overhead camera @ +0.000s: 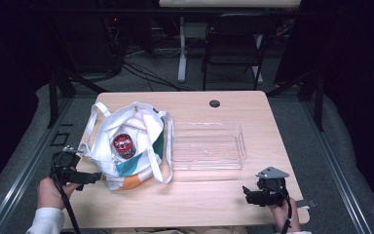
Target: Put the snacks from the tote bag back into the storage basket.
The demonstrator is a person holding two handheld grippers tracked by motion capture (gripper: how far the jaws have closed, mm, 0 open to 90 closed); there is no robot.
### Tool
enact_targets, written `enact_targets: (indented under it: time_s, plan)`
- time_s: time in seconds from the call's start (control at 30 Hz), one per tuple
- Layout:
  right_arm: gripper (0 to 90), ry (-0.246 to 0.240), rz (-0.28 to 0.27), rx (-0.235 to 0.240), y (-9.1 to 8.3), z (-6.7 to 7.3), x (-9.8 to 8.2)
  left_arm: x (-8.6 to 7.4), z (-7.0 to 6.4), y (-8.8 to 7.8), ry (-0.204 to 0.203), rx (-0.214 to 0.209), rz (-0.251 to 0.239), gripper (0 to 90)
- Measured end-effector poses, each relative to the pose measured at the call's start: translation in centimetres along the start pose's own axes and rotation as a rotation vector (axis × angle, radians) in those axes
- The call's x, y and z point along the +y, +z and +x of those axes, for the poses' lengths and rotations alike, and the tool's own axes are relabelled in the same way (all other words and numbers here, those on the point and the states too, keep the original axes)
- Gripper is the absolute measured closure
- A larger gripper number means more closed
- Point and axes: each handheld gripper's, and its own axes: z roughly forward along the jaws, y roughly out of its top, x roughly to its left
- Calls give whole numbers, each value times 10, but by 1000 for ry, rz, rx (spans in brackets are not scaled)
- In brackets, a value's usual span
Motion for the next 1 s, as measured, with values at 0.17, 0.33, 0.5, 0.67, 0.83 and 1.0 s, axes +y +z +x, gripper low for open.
enact_targets:
  time_s: [0.17,0.33,0.5,0.67,0.83,1.0]
  plan:
    - [119,2,4,-4,0,0,0,11,-2,-12,12,1,-29,1]
    - [120,3,6,1,0,0,0,21,-4,-17,20,-13,-42,0]
    - [121,2,2,0,0,-1,0,38,-10,-21,47,-17,-54,0]
    - [121,2,2,0,1,-1,0,56,-17,-20,75,-15,-54,0]
    - [121,5,5,4,1,0,0,80,-26,-13,98,-33,-36,0]
    - [121,3,5,5,1,0,0,95,-35,-7,118,-38,-45,0]
